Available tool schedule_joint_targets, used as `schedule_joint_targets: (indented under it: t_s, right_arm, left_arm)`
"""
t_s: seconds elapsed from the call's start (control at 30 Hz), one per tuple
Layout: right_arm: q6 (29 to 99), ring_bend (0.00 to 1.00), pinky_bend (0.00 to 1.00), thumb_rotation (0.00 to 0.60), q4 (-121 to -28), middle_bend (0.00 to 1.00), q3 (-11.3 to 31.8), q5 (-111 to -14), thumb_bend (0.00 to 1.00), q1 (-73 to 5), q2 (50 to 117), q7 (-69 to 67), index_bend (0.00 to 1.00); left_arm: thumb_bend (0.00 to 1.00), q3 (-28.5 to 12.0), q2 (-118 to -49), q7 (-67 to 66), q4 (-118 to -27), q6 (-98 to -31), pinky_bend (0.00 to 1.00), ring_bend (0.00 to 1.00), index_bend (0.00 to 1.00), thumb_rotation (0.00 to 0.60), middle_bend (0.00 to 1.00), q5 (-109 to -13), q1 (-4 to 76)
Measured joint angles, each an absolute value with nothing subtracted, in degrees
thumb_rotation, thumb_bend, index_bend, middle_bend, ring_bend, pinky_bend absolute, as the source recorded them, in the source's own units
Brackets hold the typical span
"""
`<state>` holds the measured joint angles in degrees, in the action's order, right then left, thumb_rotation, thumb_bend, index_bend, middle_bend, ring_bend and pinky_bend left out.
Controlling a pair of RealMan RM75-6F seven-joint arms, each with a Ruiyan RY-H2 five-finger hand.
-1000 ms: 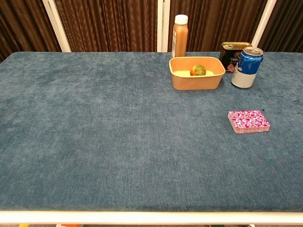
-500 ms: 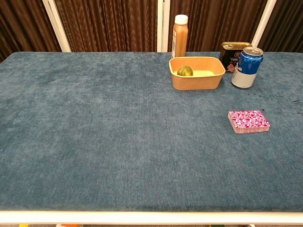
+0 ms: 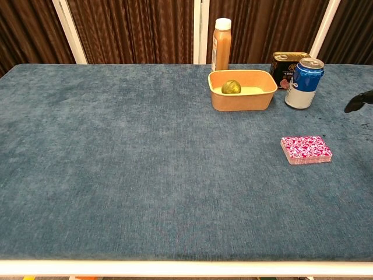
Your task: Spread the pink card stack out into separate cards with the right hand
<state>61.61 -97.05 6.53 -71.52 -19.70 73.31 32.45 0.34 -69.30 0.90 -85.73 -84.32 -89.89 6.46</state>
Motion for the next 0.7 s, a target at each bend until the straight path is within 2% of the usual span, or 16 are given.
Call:
schedule_joint_targets:
  t_s: [0.7]
  right_arm:
    - [55.0, 0.72, 0.84, 0.600, -93.5, 0.23, 7.7, -54.8, 0.16, -30.0, 81.1, 40.8, 0.24]
  left_arm:
    - [0.01, 0.4, -69.6, 2.9, -84.4, -84.0, 0.19, 0.02, 0.18, 0.600, 0.15, -89.7, 6.5]
